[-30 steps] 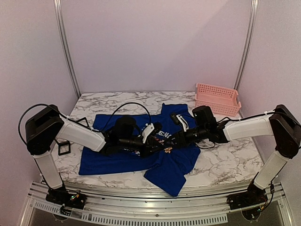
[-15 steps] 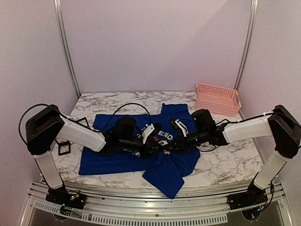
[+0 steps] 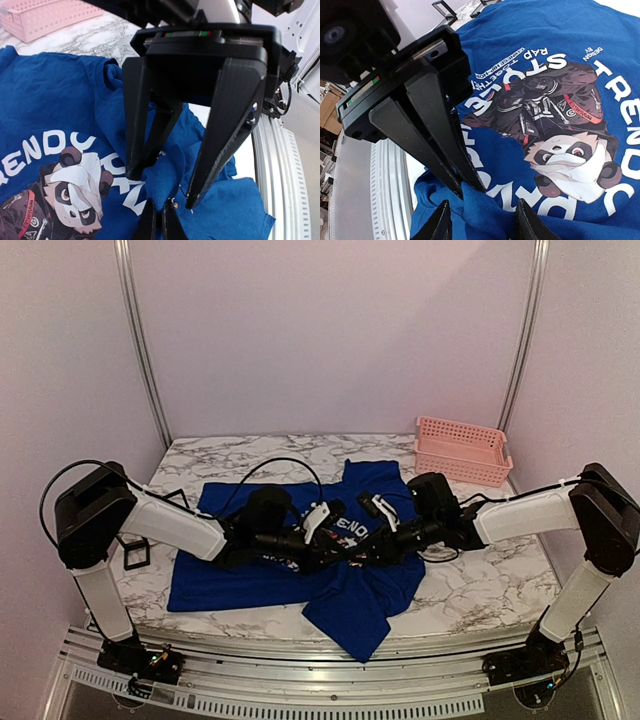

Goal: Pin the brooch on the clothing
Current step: Pin the brooch onto the flattened clothing.

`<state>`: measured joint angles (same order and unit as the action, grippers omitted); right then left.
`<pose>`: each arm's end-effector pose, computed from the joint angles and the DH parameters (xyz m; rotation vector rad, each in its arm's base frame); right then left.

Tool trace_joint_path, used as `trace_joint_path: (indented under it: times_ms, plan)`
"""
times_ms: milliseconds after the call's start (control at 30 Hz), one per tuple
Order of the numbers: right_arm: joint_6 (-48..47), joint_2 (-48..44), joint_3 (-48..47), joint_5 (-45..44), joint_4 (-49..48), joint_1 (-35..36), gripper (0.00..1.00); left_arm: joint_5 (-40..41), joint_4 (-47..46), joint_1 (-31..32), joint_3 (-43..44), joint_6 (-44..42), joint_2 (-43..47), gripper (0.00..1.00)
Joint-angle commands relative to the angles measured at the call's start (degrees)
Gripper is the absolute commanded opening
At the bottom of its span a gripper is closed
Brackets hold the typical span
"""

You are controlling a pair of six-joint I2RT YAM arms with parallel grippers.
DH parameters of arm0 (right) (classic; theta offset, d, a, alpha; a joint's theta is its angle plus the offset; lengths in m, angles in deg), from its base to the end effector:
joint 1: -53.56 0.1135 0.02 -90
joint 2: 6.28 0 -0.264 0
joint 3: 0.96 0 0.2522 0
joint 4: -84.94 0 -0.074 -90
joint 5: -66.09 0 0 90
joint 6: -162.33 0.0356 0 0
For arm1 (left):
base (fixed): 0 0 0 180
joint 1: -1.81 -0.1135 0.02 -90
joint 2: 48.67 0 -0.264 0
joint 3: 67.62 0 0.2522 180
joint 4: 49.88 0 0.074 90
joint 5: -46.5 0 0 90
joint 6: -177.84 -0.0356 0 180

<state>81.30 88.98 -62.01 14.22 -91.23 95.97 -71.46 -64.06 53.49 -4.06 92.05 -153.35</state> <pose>0.2311 0.2409 0.1717 -1.0409 2.1080 1.2117 0.2169 -0.3013 0.1553 1.1609 1.8280 -1.0862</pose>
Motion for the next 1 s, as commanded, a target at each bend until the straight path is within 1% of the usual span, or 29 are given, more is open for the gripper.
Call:
trace_joint_path:
  times_ms: [0, 300, 467, 600, 767, 833, 967]
  plan:
    - [3.14, -1.35, 0.19, 3.77, -3.15, -0.39, 0.42, 1.91, 0.7, 1.02, 1.59, -2.33, -0.4, 0.0]
    - [6.49, 0.51, -0.98, 2.8, -2.21, -0.86, 0.38, 2.37, 0.08, 1.32, 1.01, -2.67, 0.16, 0.0]
    - [5.53, 1.37, -0.61, 0.27, -0.46, -0.85, 0.32, 2.22, -0.29, 1.34, 0.84, -2.36, 0.41, 0.0]
    - [4.2, 1.71, -1.5, -2.77, 2.16, -0.93, 0.24, 1.87, -0.81, 1.38, 0.74, -2.37, 0.43, 0.0]
    - [3.96, 2.28, -2.09, -4.54, 3.7, -0.85, 0.21, 1.86, -1.08, 1.54, 0.65, -2.79, 0.65, 0.0]
    - [3.65, 2.29, -2.18, -6.27, 4.53, -0.83, 0.19, 1.66, -1.17, 1.58, 0.65, -2.76, 0.76, 0.0]
    - [2.66, 2.38, -2.9, -11.3, 6.96, -0.35, 0.13, 1.21, -1.87, 1.58, 0.62, -2.09, 0.85, 0.0]
